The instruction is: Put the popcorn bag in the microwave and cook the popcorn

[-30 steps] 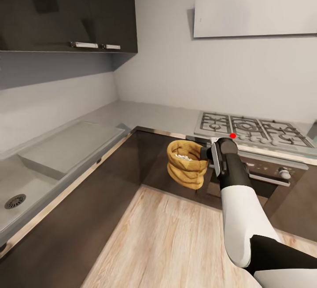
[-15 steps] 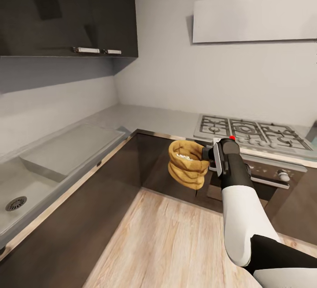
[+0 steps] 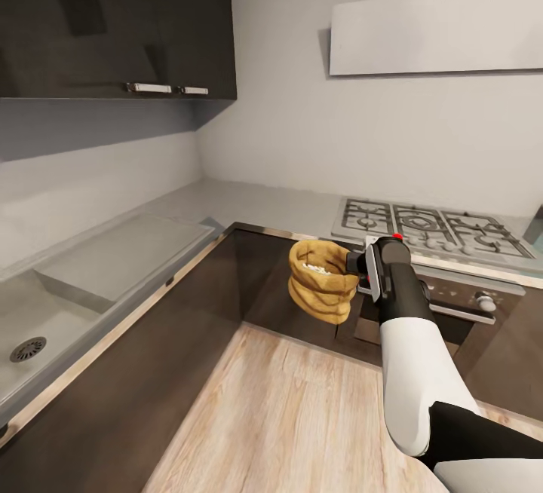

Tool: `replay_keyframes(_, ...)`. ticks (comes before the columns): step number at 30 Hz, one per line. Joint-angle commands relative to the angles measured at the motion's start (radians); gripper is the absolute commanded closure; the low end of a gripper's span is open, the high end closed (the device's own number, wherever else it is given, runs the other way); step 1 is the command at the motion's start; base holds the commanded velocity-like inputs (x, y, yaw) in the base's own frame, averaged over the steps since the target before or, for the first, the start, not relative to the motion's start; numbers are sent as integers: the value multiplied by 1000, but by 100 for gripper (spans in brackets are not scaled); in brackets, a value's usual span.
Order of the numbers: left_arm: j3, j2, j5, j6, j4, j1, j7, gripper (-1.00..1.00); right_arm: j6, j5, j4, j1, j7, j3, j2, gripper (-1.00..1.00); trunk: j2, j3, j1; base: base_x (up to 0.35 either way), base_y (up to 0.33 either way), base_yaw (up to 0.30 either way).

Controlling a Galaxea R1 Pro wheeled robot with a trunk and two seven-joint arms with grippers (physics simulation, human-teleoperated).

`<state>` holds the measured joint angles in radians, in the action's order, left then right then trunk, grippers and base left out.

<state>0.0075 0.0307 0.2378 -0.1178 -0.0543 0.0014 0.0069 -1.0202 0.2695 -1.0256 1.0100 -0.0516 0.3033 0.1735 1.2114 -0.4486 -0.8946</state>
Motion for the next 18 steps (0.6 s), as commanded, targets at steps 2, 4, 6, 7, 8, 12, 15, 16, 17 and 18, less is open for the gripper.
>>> replay_keyframes(2,0,0,5,-2,-1,0,1,-100,-3,-4,-1,1,-5,2,1,100,1,-1,0,0,0,0)
replay_keyframes(4,0,0,5,-2,-1,0,1,-100,-3,-4,-1,1,-5,2,1,100,1,-1,0,0,0,0)
replay_keyframes(6,0,0,5,-2,-1,0,1,-100,-4,-4,-1,1,-5,1,1,100,1,-1,0,0,0,0)
replay_keyframes(7,0,0,5,-2,-1,0,1,-100,-4,-4,-1,1,-5,1,1,100,1,-1,0,0,0,0)
replay_keyframes(8,0,0,5,-2,-1,0,1,-100,-4,-6,9,1,-5,0,1,100,1,-1,0,0,0,-16)
replay_keyframes(12,0,0,5,-2,-1,0,1,-100,-3,-4,10,1,-5,0,1,100,1,1,0,0,0,-208)
replay_keyframes(15,0,0,5,-2,-1,0,1,-100,-3,-4,10,1,-5,1,1,100,1,2,0,0,0,-233)
replay_keyframes(16,0,0,5,-2,-1,0,1,-100,-3,-4,10,1,-6,2,1,100,1,3,0,0,0,-234)
replay_keyframes(17,0,0,5,-2,-1,0,1,-100,-3,-4,10,1,-6,2,1,100,1,3,0,0,0,-234)
replay_keyframes(18,0,0,5,-2,-1,0,1,-100,-3,-4,10,1,-6,2,1,100,1,4,0,0,0,-234)
